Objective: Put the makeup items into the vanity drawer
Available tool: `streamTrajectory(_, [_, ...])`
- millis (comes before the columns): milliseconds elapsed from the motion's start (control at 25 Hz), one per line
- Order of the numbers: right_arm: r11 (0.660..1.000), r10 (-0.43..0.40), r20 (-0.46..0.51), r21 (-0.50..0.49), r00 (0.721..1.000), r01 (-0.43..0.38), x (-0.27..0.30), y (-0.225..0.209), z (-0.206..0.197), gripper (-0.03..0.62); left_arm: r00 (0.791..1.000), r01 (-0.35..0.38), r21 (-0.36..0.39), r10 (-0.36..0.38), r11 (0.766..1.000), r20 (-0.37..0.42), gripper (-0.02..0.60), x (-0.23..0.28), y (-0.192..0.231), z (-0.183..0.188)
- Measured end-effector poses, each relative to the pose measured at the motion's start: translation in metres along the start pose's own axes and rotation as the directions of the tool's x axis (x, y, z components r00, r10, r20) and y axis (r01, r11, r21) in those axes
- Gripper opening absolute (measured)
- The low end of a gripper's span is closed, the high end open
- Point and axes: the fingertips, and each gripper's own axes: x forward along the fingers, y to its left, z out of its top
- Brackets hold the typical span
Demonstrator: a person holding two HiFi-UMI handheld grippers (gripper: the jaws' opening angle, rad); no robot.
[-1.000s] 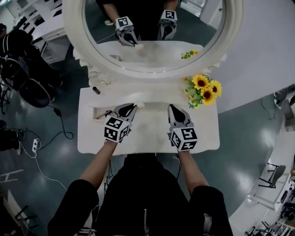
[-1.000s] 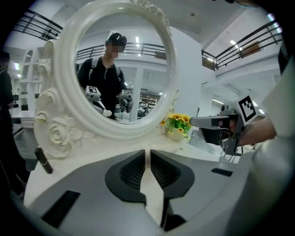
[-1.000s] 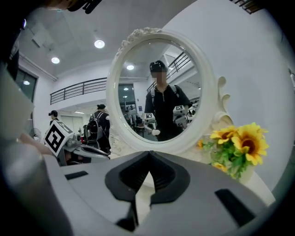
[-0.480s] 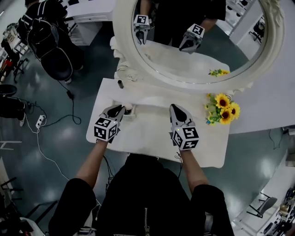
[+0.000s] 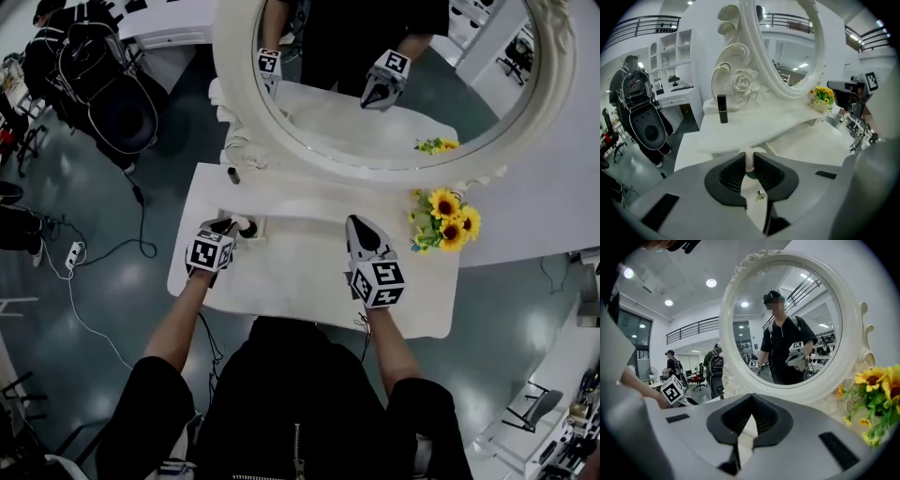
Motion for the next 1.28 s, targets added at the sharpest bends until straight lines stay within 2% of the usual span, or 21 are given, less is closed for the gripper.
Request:
streamTrajectory(160, [0.999, -0.04, -0.001, 0.009, 0.999, 0.04, -0.009, -0.016, -0.003, 0.006, 0.998, -0.022, -0.011, 0.021, 1.0, -0.063, 0.087, 0.014, 0.004, -0.008])
streamTrajectory(240, [0.998, -0.055, -0.005, 0.018, 0.998, 0.055, -0.013, -0.022, -0.005, 0.006, 0.998, -0.02, -0.033, 0.018, 0.999, -0.055, 0.098, 0.016, 0.003, -0.011])
streamTrajectory(320, [0.998, -0.063, -0.005, 0.019, 0.998, 0.063, -0.017, -0.025, -0.006, 0.006, 0.999, -0.021, -0.052, 0.019, 0.998, -0.034, 0.127, 0.014, 0.001, -0.011])
streamTrajectory(440, [0.997, -0.075, 0.001, 0.02, 0.997, 0.075, -0.021, -0.029, -0.004, 0.006, 0.999, -0.032, -0.05, 0.032, 0.998, 0.01, 0.128, 0.006, -0.001, -0.005])
streamTrajectory(600, [0.997, -0.076, 0.007, 0.018, 0.997, 0.076, -0.023, -0.027, -0.003, 0.006, 0.99, -0.025, -0.013, 0.027, 1.0, 0.137, 0.055, -0.017, -0.009, 0.019])
streamTrajectory(640, [0.997, -0.076, 0.01, 0.016, 0.997, 0.075, -0.023, -0.026, -0.002, 0.006, 0.985, -0.007, -0.002, 0.007, 1.0, 0.173, 0.032, -0.024, -0.014, 0.027])
streamTrajectory(720, [0.997, -0.076, 0.017, 0.007, 0.997, 0.076, -0.023, -0.024, 0.001, 0.006, 0.969, 0.031, 0.014, -0.033, 0.999, 0.246, 0.025, -0.037, -0.027, 0.044])
streamTrajectory(1040, [0.997, -0.054, 0.058, -0.058, 0.997, 0.057, -0.022, -0.011, 0.022, 0.005, 0.884, 0.072, 0.087, -0.103, 0.994, 0.455, 0.02, -0.095, -0.083, 0.112])
streamTrajectory(1160, [0.995, -0.063, 0.082, -0.078, 0.995, 0.07, -0.025, -0.008, 0.029, 0.003, 0.854, 0.073, 0.102, -0.115, 0.992, 0.508, 0.021, -0.11, -0.096, 0.126])
streamTrajectory(1280, [0.992, -0.081, 0.094, -0.086, 0.992, 0.089, -0.028, -0.009, 0.03, 0.003, 0.845, 0.079, 0.108, -0.124, 0.991, 0.52, 0.02, -0.11, -0.1, 0.127])
